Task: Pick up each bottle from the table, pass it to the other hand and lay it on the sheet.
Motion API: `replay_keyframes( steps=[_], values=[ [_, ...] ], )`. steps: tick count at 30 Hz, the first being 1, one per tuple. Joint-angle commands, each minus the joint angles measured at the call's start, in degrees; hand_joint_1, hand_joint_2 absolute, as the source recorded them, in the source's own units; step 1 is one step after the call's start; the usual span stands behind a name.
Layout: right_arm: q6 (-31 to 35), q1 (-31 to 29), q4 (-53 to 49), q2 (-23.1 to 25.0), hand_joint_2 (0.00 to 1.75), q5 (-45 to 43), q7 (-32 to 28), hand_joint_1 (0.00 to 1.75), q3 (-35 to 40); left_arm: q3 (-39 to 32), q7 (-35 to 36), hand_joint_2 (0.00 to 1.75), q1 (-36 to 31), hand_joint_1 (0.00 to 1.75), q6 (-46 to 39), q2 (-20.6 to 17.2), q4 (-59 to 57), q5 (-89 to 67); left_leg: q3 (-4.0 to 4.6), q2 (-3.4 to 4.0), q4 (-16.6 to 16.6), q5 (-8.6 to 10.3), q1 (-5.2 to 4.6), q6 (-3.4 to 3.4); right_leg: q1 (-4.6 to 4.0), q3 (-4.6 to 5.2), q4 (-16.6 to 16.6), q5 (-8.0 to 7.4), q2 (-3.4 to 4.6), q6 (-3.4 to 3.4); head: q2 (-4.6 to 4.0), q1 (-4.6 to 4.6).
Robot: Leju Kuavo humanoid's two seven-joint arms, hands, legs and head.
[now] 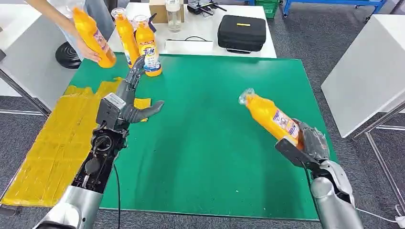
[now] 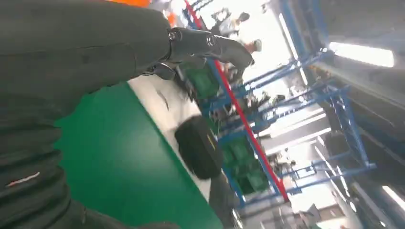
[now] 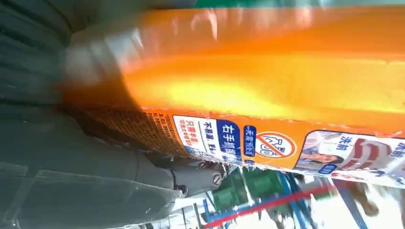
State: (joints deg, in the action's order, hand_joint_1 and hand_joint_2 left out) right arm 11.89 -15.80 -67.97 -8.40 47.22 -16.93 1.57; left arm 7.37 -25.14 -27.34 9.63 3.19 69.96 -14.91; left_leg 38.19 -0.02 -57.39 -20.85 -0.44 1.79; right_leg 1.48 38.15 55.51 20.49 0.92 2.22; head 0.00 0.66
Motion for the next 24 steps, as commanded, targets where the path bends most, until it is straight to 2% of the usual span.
replay_keyframes(
  steps=[1, 3, 8, 14, 16, 17, 23, 24],
  values=[
    [5.1, -6.4, 2.2, 9.1, 1.75, -6.7, -5.3, 1.75, -4.4, 5.1, 2.4, 1.75, -0.8, 0.0, 1.4, -1.3, -1.0, 2.5, -0.36, 0.15, -0.1, -0.27, 0.06, -0.16, -0.09, -0.33, 0.1, 0.18, 0.07, -0.18, 0.0, 0.0],
    [6.0, -7.6, 3.4, 9.1, 1.75, -9.9, -6.9, 1.75, -3.7, 6.7, 3.8, 1.75, -1.1, 0.0, 1.6, -1.7, -0.4, 3.4, -0.29, 0.1, -0.1, -0.24, 0.04, -0.15, -0.06, -0.28, 0.1, 0.16, 0.04, -0.16, 0.0, -0.02],
    [6.0, -7.6, 3.4, 9.1, 1.75, -9.9, -6.9, 1.75, -3.7, 6.7, 3.8, 1.75, -1.1, 0.0, 1.6, -1.7, -0.4, 3.4, -0.11, -0.06, 0.0, -0.11, 0.0, -0.09, -0.01, -0.16, 0.0, 0.08, -0.02, -0.1, 0.0, -0.02],
    [6.6, -11.8, 11.7, 11.3, 1.75, -20.9, -12.9, 1.75, 0.9, 12.1, 6.5, 1.75, -2.9, 0.0, 1.6, -2.3, -2.5, 4.9, -0.08, 0.01, 0.0, -0.12, 0.0, -0.09, -0.01, -0.12, 0.0, 0.05, 0.04, -0.11, 0.0, -0.02],
    [5.2, -12.6, 14.8, 12.4, 1.75, -23.5, -14.4, 1.75, 3.4, 13.3, 7.3, 1.75, -4.3, 0.0, -0.3, -1.6, -4.3, 4.4, -0.48, 0.16, -0.2, -0.38, 0.08, -0.23, -0.11, -0.48, 0.1, 0.24, 0.11, -0.26, 0.0, -0.02],
    [3.9, -13.5, 17.1, 13.0, 1.75, -25.0, -15.0, 1.75, 5.4, 13.6, 7.6, 1.75, -5.0, 0.0, -0.1, -1.6, -5.5, 5.7, -0.13, 0.0, -0.1, -0.14, 0.04, -0.11, -0.05, -0.16, 0.0, 0.07, 0.01, -0.12, 0.0, -0.02],
    [-1.6, -15.9, 23.9, 17.9, 1.75, -27.0, -19.5, 1.75, 12.0, 13.6, 8.0, 1.75, -4.8, 0.0, 0.8, -1.4, -7.1, 8.9, -0.42, 0.2, 0.0, -0.26, 0.08, -0.23, -0.1, -0.35, 0.0, 0.14, 0.18, -0.23, 0.0, -0.05],
    [-2.5, -16.4, 25.1, 18.5, 1.75, -28.1, -21.5, 1.75, 13.2, 13.2, 8.6, 1.75, -5.0, 0.0, 2.4, -0.7, -7.8, 11.3, -0.15, 0.11, 0.0, -0.11, 0.05, -0.14, -0.05, -0.12, 0.0, 0.04, 0.13, -0.12, 0.0, -0.02]
  ],
)
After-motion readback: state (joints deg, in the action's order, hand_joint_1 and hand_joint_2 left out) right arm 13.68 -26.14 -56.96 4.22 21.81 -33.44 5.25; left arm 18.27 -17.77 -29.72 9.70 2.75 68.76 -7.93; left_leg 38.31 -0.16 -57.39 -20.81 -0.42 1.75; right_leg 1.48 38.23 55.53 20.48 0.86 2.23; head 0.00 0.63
